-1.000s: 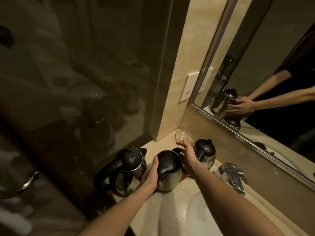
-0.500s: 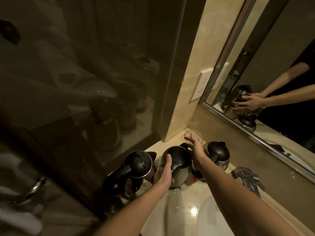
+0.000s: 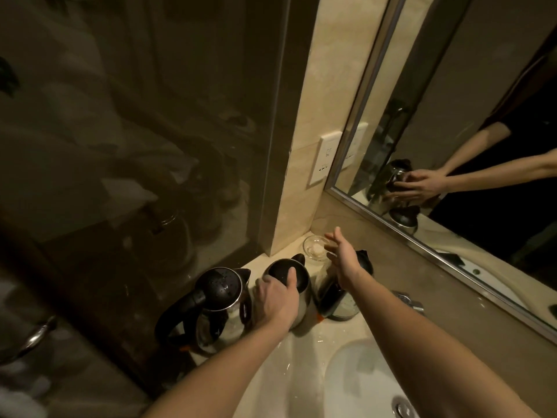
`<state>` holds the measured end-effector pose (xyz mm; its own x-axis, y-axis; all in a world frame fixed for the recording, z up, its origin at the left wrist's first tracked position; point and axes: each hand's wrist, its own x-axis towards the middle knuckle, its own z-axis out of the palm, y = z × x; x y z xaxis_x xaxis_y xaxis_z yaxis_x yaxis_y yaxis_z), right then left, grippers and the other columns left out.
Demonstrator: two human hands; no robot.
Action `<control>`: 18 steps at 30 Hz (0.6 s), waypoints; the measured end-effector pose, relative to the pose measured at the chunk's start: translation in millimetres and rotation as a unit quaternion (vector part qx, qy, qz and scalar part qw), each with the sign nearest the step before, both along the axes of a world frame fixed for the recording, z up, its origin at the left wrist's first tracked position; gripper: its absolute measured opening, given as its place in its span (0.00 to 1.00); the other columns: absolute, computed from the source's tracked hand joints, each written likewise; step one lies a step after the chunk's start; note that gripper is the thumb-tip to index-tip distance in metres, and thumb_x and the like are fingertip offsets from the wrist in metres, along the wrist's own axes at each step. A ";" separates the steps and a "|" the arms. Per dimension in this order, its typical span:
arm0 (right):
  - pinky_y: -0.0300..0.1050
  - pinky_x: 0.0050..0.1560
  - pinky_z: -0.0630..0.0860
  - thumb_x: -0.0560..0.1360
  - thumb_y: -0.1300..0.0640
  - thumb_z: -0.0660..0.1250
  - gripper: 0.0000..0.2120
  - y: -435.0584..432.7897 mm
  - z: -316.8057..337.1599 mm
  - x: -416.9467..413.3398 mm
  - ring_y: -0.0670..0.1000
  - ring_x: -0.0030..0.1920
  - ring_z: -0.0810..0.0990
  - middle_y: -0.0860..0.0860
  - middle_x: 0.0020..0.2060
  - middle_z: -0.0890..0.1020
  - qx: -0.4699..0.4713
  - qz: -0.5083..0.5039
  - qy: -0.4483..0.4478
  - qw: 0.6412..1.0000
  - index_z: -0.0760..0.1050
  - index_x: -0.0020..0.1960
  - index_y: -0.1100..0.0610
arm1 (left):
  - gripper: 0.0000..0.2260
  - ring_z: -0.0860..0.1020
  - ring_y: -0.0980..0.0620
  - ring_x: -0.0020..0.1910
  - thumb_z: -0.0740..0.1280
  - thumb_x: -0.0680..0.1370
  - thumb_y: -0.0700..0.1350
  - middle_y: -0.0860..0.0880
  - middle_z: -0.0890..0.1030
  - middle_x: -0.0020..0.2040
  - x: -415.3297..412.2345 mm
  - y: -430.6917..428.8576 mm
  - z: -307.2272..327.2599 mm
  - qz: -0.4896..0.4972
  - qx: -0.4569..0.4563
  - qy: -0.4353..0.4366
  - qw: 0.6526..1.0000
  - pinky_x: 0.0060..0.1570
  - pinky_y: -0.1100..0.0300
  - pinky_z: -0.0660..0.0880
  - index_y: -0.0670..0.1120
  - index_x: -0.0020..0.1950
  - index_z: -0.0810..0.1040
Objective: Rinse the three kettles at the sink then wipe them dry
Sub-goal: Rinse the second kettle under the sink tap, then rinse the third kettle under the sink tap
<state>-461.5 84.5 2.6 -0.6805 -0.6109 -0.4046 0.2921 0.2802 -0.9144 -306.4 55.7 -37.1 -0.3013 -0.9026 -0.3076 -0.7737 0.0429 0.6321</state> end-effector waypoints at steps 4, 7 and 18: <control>0.55 0.68 0.62 0.81 0.39 0.51 0.26 24.0 16.4 -16.7 0.59 0.70 0.67 0.58 0.69 0.71 -0.006 -0.018 0.017 1.000 0.70 0.71 0.54 | 0.30 0.71 0.44 0.68 0.50 0.83 0.62 0.43 0.74 0.68 -14.1 8.3 16.1 -0.003 -0.064 0.036 0.997 0.67 0.48 0.69 0.40 0.68 0.74; 0.58 0.69 0.62 0.81 0.39 0.51 0.26 41.7 22.6 -31.6 0.60 0.71 0.66 0.59 0.69 0.70 -0.006 -0.033 0.023 0.999 0.71 0.70 0.54 | 0.27 0.73 0.45 0.66 0.51 0.83 0.61 0.45 0.76 0.65 -28.9 22.0 20.8 -0.014 -0.023 0.106 0.994 0.68 0.48 0.68 0.42 0.62 0.78; 0.52 0.68 0.59 0.81 0.40 0.51 0.25 73.1 -1.0 -85.4 0.57 0.70 0.66 0.58 0.68 0.71 0.028 -0.066 0.037 0.997 0.72 0.69 0.54 | 0.25 0.75 0.48 0.56 0.52 0.83 0.64 0.45 0.79 0.59 -82.8 52.7 -7.4 -0.005 0.121 0.186 0.975 0.56 0.54 0.71 0.45 0.58 0.77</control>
<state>-546.9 157.6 1.6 -0.7823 -0.4926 -0.3813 0.2625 0.2944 -0.9189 -389.3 108.4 -44.6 -0.4410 -0.8136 -0.3788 -0.4888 -0.1362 0.8617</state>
